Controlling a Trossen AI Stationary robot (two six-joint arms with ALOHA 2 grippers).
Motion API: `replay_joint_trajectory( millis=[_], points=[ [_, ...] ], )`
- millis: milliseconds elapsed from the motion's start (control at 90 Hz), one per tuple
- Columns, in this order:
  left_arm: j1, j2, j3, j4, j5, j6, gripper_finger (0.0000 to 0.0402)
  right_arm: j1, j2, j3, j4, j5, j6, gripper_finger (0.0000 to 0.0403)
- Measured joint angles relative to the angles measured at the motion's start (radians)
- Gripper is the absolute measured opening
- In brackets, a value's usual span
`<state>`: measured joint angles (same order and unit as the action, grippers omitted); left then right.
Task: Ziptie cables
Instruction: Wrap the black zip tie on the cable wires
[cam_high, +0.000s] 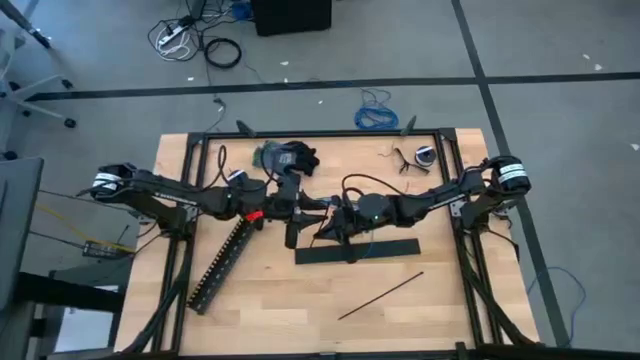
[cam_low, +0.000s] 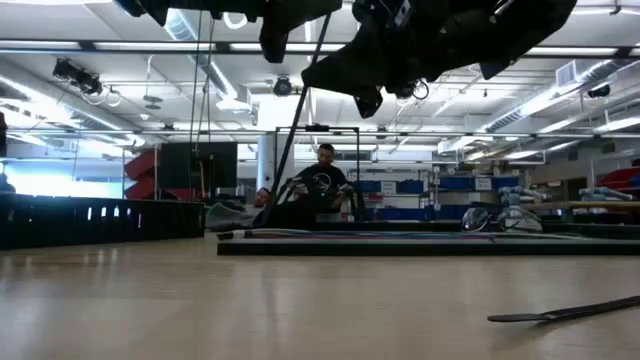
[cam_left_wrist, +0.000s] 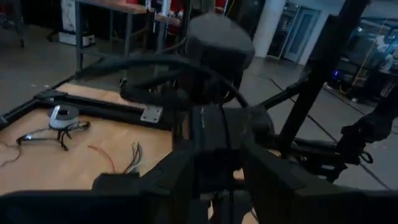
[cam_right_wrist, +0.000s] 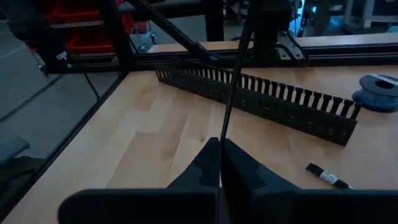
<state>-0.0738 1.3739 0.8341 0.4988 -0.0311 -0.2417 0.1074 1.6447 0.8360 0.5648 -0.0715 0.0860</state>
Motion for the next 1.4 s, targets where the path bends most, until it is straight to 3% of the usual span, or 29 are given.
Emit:
replay_joint_trajectory(
  millis=[211,433,722,878,1122,1400],
  points=[
    [0.0,0.0,0.0,-0.001,0.001,0.001,0.0104,-0.002,0.0,0.0,-0.005,0.0,0.0,0.0],
    [0.0,0.0,0.0,-0.005,-0.01,0.051,0.001,-0.005,0.0,0.0,-0.005,0.0,0.0,0.0],
    [0.0,0.0,0.0,-0.005,-0.066,0.134,0.0,-0.005,0.0,0.0,-0.004,0.003,-0.005,0.0007],
    [0.0,-0.002,0.0,-0.004,-0.076,0.158,0.0,-0.014,-0.001,0.0,-0.002,0.018,-0.039,0.0041],
    [0.0,-0.003,0.0,-0.011,-0.093,0.192,0.0,-0.044,-0.003,0.0,0.014,0.083,-0.178,0.0126],
    [0.0,-0.092,0.0,-0.152,-0.279,0.237,0.0,-0.044,-0.004,0.0,0.032,0.19,-0.382,0.0186]
  ],
)
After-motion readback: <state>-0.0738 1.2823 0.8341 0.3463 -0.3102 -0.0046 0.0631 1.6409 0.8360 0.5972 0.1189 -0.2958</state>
